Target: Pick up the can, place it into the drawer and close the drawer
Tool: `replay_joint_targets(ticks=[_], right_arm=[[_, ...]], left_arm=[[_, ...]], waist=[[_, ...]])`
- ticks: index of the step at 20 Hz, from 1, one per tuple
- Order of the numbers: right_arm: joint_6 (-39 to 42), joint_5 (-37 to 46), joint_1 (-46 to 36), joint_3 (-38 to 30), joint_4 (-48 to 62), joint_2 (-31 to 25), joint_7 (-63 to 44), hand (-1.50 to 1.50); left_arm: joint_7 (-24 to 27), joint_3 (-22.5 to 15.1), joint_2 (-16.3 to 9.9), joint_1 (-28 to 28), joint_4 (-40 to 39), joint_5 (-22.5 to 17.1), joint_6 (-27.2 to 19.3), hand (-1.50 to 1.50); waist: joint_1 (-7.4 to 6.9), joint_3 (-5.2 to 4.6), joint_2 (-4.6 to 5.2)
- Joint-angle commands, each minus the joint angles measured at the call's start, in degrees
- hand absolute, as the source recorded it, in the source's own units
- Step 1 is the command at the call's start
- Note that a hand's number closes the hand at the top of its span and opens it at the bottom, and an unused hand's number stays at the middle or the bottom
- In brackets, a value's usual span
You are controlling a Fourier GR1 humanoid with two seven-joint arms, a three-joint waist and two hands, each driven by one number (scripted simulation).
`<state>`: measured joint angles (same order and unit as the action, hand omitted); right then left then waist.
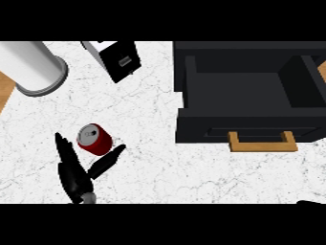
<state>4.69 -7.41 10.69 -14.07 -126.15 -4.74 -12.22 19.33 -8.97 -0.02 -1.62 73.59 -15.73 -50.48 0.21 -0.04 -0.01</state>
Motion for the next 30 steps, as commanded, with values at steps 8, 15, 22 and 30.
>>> replay_joint_targets(ticks=[8,15,22,30], right_arm=[[3.54,-4.27,-1.23,-5.97,1.05,-2.37,-0.47,-1.50],[0.59,0.83,-2.64,-1.57,-1.17,1.13,-3.57,-1.50],[1.35,0.22,-2.43,-1.98,-4.97,0.11,-6.11,-1.50],[-0.56,2.80,-7.32,-1.58,-0.34,0.08,-5.08,-1.50]], left_arm=[[12.28,10.99,-0.10,7.48,-18.20,-9.96,9.76,-1.50],[19.22,13.84,-0.75,10.42,-27.44,-12.46,14.91,-1.50],[22.42,16.09,-0.72,19.42,-38.60,-12.16,18.95,-1.50],[18.09,15.28,-4.21,24.84,-40.46,-11.22,26.31,1.50]], waist=[[0.04,0.02,0.03],[-0.04,0.02,0.04],[0.36,-0.01,0.09],[0.12,0.00,0.12]])
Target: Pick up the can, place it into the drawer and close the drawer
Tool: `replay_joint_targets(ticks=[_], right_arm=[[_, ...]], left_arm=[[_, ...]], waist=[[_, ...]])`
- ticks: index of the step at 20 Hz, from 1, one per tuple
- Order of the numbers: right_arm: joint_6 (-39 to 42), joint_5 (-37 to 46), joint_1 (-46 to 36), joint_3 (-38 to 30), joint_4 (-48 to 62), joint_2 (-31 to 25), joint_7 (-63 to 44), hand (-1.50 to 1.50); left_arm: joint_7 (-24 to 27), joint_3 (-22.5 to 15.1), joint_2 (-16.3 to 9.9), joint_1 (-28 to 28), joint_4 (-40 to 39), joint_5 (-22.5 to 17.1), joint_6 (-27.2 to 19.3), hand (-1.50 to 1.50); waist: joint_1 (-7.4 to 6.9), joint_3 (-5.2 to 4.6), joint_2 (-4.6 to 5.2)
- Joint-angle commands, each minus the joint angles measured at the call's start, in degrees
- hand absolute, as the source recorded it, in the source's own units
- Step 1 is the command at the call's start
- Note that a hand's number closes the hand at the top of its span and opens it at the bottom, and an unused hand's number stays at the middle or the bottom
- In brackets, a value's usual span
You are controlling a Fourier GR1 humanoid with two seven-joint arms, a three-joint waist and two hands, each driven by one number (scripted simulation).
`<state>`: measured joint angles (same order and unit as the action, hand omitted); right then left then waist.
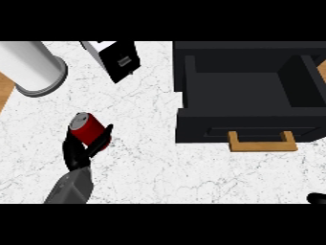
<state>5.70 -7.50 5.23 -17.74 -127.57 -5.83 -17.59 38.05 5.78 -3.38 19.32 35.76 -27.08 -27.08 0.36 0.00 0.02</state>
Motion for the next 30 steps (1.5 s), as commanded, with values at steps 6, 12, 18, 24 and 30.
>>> replay_joint_targets(ticks=[6,12,18,24,30], right_arm=[[-0.45,0.01,-1.09,-1.04,0.43,0.20,0.47,-1.50],[0.76,0.33,-1.85,-0.70,1.33,-0.88,0.75,-1.50],[0.41,2.15,1.50,0.44,-1.80,1.18,1.63,-1.50],[-0.98,3.51,0.13,0.67,-0.83,1.67,1.52,-1.50],[-1.94,3.98,-1.13,0.24,-2.10,0.77,-1.17,-1.50]], left_arm=[[4.26,3.48,-0.37,7.29,-9.34,-0.18,6.92,1.50],[2.40,-2.57,-2.57,8.41,-10.66,4.43,16.94,1.50],[-1.83,-4.80,-2.19,16.79,-12.97,6.25,24.57,1.50],[-7.65,-7.39,-0.63,18.47,-5.90,8.65,22.69,1.50],[-16.67,-10.41,0.47,22.41,3.88,10.90,18.59,1.50]], waist=[[0.14,-0.03,0.07],[0.30,-0.05,0.21],[0.84,-0.05,0.19],[-0.43,0.05,-0.25],[-0.57,0.04,-0.32]])
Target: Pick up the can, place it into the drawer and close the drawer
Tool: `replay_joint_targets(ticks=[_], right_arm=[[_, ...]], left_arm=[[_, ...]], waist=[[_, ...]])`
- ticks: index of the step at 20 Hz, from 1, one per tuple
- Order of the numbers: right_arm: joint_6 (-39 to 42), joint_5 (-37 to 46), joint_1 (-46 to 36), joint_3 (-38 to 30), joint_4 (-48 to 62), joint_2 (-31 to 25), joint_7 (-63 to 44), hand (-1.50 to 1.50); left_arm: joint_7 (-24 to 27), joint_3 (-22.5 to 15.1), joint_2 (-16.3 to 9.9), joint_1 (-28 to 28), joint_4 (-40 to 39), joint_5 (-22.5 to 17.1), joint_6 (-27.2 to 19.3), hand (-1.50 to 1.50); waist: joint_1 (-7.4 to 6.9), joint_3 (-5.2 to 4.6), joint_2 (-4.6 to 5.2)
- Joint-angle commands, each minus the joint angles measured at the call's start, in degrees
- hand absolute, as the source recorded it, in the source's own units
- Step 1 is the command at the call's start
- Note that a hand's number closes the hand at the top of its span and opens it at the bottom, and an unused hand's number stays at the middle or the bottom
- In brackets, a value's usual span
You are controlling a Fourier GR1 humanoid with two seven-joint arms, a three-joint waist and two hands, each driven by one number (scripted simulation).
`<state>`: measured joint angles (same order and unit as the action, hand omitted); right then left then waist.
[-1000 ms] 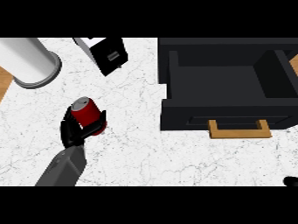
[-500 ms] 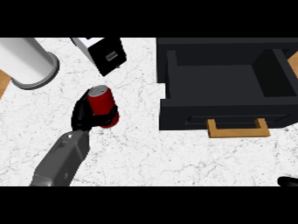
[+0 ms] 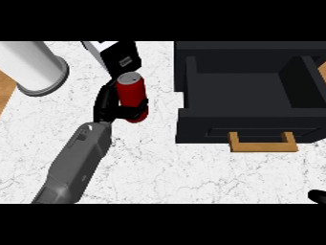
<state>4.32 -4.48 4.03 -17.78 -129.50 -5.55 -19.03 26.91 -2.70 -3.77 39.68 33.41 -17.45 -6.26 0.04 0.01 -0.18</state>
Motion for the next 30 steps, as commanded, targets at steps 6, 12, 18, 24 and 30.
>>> replay_joint_targets(ticks=[6,12,18,24,30], right_arm=[[2.34,0.39,6.74,-0.25,-1.91,2.34,5.29,-1.50],[-0.01,-0.19,-1.72,-1.86,0.14,-1.74,-0.68,-1.50],[0.61,-0.65,2.34,-1.67,-1.44,0.60,1.11,-1.50],[-1.36,3.73,-2.34,1.92,0.44,0.85,0.37,-1.50],[0.35,-0.37,-1.55,-0.68,0.20,-0.50,0.49,-1.50]], left_arm=[[-18.51,-3.19,0.69,6.37,15.87,1.82,-5.37,1.50],[-31.34,-4.76,1.85,13.10,24.69,3.84,-11.97,1.50],[-39.90,-5.03,2.23,19.72,25.74,5.87,-13.03,1.50],[-38.50,-5.10,3.73,34.89,11.18,3.46,-18.28,1.50],[-36.55,-4.73,3.76,40.53,2.15,1.41,-17.39,1.50]], waist=[[0.25,0.04,-0.09],[-0.31,0.01,-0.09],[0.22,0.01,-0.04],[1.90,0.03,0.56],[2.58,0.06,0.70]])
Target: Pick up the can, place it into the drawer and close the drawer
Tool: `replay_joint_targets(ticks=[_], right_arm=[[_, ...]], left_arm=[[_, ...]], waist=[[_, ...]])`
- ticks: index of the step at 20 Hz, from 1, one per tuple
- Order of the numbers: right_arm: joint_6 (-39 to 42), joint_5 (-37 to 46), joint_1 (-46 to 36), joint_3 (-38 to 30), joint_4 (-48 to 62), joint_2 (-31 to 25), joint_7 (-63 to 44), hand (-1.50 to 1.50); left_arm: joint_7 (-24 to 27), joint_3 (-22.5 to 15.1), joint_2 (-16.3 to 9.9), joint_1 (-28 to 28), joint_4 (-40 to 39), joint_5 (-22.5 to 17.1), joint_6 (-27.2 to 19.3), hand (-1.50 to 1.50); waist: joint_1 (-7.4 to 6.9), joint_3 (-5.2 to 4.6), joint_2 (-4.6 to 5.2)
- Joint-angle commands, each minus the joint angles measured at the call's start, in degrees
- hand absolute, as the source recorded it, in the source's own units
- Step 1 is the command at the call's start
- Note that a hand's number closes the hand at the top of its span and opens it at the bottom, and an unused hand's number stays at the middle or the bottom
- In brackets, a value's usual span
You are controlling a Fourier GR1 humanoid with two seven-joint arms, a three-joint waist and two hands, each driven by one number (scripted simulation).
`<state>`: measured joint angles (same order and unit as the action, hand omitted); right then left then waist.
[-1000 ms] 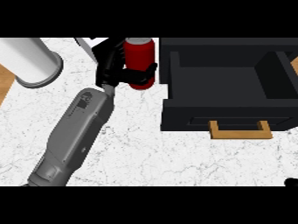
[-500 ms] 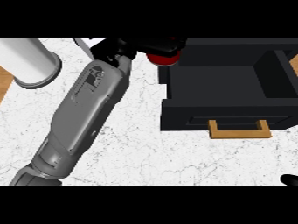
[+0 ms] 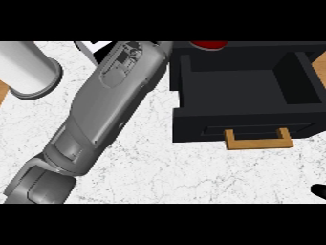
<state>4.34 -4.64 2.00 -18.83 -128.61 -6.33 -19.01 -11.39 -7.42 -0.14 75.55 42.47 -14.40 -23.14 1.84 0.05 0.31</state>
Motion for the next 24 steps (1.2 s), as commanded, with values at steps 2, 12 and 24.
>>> replay_joint_targets(ticks=[2,12,24], right_arm=[[1.58,-3.96,0.36,-2.02,-1.50,-1.68,-1.61,-1.50],[0.09,-0.06,-1.33,2.12,-1.86,0.05,-1.23,-1.50],[-1.24,1.65,-6.67,2.92,-0.14,-2.24,-4.85,-1.50]], left_arm=[[0.70,-2.19,0.14,6.95,-8.83,-3.45,-2.28,1.50],[3.01,-6.77,0.14,15.36,-18.52,-7.73,-5.00,1.50],[4.90,-10.48,0.14,18.31,-24.02,-12.44,-13.11,-1.50]], waist=[[1.59,0.04,0.25],[2.74,0.09,0.60],[3.82,0.12,1.08]])
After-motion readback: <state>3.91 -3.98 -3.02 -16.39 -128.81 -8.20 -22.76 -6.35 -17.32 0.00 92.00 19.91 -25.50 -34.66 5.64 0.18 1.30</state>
